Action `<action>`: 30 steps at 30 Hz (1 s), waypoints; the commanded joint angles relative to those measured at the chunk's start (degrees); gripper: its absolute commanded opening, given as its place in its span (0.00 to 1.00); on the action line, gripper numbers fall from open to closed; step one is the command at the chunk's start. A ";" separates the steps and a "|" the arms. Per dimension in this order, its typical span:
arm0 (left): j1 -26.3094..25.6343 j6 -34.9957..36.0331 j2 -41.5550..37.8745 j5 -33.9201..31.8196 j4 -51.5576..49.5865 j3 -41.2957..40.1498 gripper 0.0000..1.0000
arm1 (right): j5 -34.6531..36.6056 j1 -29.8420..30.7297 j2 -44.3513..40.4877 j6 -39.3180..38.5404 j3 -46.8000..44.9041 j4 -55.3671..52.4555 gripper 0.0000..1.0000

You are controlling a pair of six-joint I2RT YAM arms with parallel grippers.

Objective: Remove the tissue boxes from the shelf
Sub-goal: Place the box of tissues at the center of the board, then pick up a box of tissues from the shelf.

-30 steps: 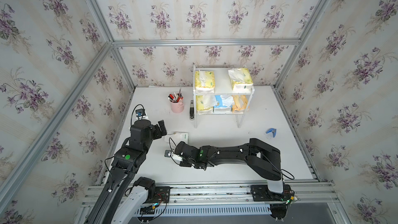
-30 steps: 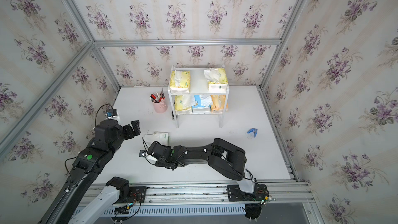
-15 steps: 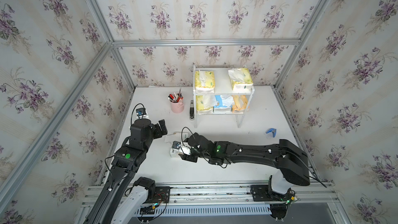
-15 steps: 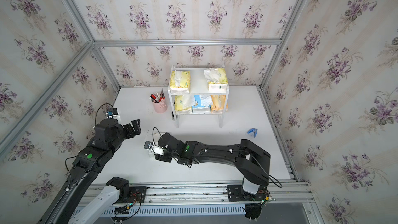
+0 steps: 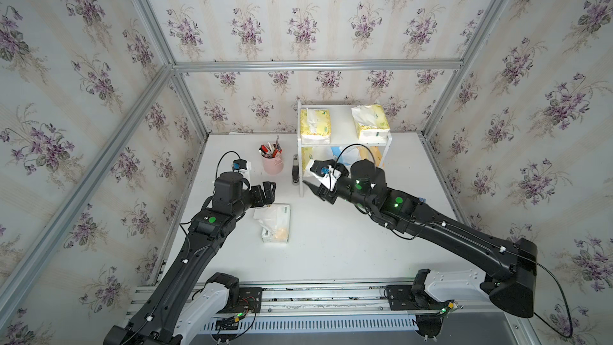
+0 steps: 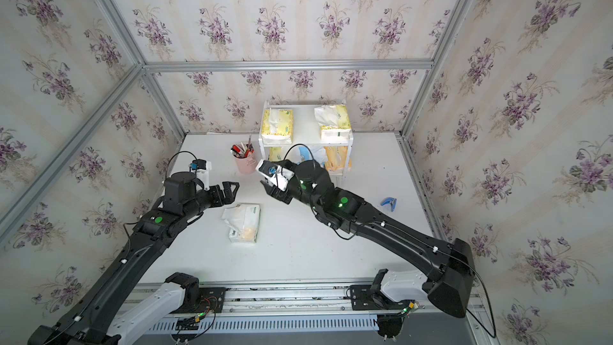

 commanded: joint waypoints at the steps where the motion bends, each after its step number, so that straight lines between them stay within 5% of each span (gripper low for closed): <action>1: 0.03 -0.40 1.71 4.08 0.83 0.43 0.99 | -0.11 -4.33 -0.39 8.17 4.83 -3.83 0.69; 6: -0.03 -0.54 2.51 4.57 0.92 0.10 0.99 | -1.57 -10.67 4.25 22.66 18.11 -12.37 0.73; 13: -0.05 -0.19 1.85 4.31 0.48 -0.51 0.99 | 4.18 -11.86 10.42 32.88 25.90 -14.76 0.74; 22: -0.03 0.29 0.62 3.32 -0.19 -1.74 0.99 | 10.03 -11.94 16.11 36.56 30.90 -17.09 0.67; 30: -0.03 0.42 0.60 2.68 -0.01 -2.65 0.99 | 8.48 -12.19 19.79 37.55 32.51 -18.83 0.64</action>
